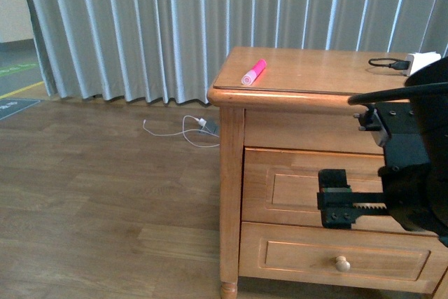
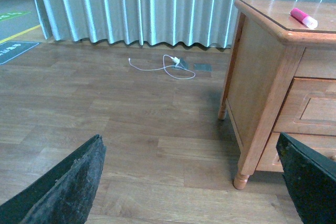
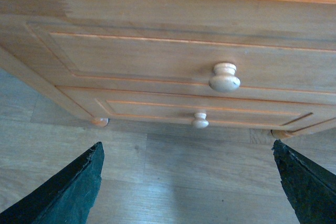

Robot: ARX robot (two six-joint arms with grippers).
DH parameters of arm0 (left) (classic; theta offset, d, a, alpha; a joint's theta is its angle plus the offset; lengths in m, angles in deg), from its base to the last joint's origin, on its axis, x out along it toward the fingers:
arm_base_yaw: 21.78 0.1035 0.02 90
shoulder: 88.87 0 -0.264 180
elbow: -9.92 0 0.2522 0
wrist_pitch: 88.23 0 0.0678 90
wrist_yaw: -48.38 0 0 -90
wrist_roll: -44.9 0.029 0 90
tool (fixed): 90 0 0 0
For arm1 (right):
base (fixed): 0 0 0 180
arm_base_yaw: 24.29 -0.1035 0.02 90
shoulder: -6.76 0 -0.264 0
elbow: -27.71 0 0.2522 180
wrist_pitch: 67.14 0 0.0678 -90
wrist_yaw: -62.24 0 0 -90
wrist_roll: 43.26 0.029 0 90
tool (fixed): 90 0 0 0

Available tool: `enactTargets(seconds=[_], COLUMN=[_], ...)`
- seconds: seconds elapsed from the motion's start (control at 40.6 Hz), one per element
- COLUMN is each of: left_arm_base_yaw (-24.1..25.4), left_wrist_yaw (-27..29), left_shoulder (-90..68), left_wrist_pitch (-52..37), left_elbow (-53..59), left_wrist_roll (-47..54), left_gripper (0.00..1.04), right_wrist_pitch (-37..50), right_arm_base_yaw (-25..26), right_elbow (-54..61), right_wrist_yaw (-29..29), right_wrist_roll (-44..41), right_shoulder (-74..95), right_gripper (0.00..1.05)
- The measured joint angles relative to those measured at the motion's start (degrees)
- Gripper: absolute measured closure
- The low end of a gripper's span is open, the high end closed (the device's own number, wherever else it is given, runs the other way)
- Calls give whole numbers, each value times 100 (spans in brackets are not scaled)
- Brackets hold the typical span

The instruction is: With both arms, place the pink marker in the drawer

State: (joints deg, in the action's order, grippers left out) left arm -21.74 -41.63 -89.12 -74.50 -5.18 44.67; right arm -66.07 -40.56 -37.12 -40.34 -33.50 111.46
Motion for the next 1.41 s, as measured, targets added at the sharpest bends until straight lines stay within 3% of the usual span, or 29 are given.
enactTargets(seconds=[0.345, 0.962, 1.184, 1.405], left_arm_base_yaw=[0, 0, 0, 0], left_wrist_yaw=[0, 0, 0, 0], left_shoulder=[0, 0, 0, 0], left_wrist_pitch=[0, 0, 0, 0], left_elbow=[0, 0, 0, 0], left_wrist_roll=[0, 0, 0, 0], left_gripper=[6, 6, 6, 6], right_wrist_pitch=[133, 393, 481, 511], right_arm_base_yaw=[179, 400, 428, 472], right_elbow=[-1512, -1668, -1659, -1626], right_wrist_yaw=[-299, -358, -365, -407], right_wrist_roll=[-55, -249, -415, -538], right_shoulder=[1611, 1987, 2026, 2046], right_gripper=[9, 10, 46, 72])
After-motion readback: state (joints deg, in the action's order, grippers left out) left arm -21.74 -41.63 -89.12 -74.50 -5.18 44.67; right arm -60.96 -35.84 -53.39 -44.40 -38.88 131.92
